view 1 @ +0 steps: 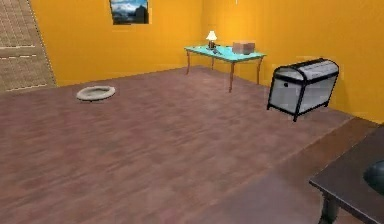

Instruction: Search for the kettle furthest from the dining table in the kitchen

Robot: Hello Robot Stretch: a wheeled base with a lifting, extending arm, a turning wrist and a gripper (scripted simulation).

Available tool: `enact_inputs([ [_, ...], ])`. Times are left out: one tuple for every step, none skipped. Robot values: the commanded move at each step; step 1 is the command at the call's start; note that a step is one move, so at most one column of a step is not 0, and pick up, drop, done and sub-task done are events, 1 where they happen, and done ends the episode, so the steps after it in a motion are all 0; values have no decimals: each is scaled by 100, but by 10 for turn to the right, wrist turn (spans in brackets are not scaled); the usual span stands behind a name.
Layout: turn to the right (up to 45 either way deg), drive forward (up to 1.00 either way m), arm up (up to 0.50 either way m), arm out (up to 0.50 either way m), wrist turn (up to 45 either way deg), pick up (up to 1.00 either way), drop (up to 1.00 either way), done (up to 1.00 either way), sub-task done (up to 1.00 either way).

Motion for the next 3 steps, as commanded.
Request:
enact_inputs([
  [60, 0, 0, 0, 0, 0, 0, 0, 0],
  [0, 100, 0, 0, 0, 0, 0, 0, 0],
  [360, 0, 0, 0, 0, 0, 0, 0, 0],
])
